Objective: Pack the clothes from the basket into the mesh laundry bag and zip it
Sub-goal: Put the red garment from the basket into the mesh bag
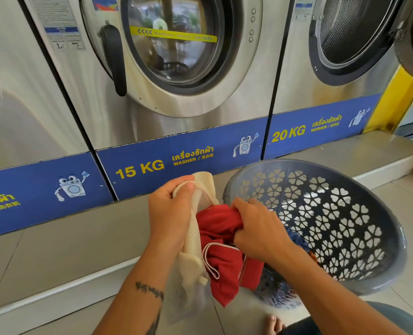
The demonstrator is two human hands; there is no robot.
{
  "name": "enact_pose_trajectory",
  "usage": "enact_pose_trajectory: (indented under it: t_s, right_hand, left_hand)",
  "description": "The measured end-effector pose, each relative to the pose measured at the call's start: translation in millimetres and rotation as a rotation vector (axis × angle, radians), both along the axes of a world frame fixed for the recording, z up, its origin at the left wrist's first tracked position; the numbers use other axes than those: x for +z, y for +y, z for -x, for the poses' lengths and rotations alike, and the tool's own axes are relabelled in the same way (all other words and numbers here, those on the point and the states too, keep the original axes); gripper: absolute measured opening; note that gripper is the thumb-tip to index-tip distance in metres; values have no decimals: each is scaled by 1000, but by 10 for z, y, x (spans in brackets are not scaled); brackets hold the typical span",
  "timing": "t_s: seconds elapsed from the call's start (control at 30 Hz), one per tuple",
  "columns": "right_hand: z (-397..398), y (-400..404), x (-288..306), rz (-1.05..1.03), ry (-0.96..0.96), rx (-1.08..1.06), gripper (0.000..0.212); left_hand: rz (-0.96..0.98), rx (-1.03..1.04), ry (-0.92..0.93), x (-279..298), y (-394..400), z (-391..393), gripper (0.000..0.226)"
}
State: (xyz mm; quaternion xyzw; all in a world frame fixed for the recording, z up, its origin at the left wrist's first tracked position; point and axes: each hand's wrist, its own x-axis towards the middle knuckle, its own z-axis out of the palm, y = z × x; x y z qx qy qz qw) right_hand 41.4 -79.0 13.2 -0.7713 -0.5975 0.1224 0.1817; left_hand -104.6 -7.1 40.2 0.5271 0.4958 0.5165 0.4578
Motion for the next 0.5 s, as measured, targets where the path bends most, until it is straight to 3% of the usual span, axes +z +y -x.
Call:
enact_pose_trajectory:
  t_s: [0.2, 0.33, 0.43, 0.5]
  right_hand:
    - [370, 21, 60, -228, 699, -55, 26]
    - [565, 108, -235, -145, 747, 146, 27]
    - [608, 158, -362, 35, 646, 281, 14]
    - [609, 213, -414, 72, 555, 282, 20]
  left_hand:
    - [-50, -26, 18, 37, -38, -49, 20]
    - [-57, -72, -21, 152, -75, -32, 19]
    - [-112, -124, 9, 178, -162, -27, 17]
    - [-108, -91, 16, 155, -152, 2, 17]
